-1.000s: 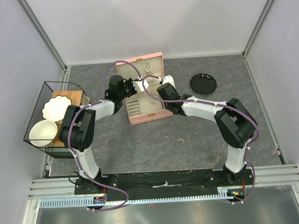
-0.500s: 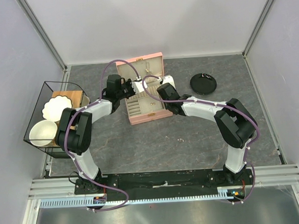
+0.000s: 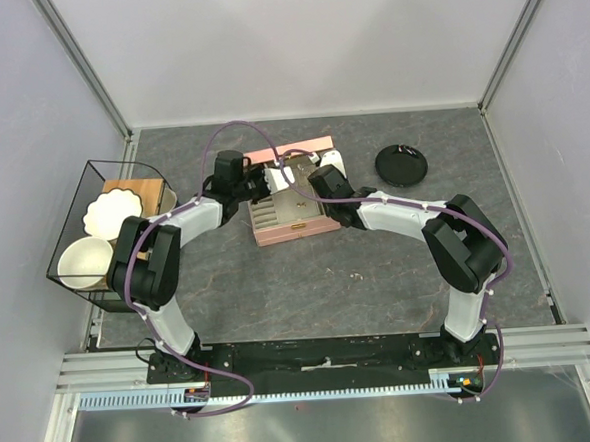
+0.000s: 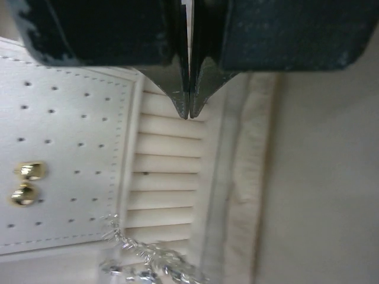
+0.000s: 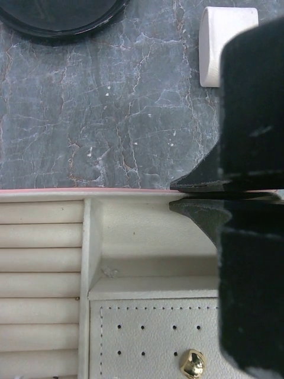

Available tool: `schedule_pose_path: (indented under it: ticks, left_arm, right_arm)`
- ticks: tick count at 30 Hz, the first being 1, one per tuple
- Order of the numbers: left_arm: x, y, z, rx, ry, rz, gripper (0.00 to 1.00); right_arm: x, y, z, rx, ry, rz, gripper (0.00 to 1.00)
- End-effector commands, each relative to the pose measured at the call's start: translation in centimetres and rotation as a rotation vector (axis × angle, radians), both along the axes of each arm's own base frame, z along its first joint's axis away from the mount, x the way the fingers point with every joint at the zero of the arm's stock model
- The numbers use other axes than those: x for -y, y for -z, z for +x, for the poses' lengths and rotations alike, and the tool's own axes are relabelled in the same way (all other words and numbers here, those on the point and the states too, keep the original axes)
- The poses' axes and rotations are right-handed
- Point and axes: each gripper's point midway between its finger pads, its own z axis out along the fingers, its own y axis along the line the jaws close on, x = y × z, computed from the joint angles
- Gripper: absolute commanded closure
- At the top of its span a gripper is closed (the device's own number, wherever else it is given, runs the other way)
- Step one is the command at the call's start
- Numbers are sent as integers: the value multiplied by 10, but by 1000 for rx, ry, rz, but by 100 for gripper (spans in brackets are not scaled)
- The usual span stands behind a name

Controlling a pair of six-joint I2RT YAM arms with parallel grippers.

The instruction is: Organize the mixed jewelry

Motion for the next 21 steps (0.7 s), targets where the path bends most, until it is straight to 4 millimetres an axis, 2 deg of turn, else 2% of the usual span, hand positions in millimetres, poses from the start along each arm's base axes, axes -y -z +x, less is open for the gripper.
schedule_pose_path:
  ticks: [1,12,21]
  left_arm:
    - [13,7,-16,-49,73,-1,98]
    - [11,-8,-4,-13,28,-16,98]
    - [8,-44,5,61,-18,-49,98]
  right_arm:
    - [-10,12,-14,-41,-38,-18,100]
    - [-10,3,-10,-25,-41,-31,100]
    - [-10,0,-10,-21,-41,-30,100]
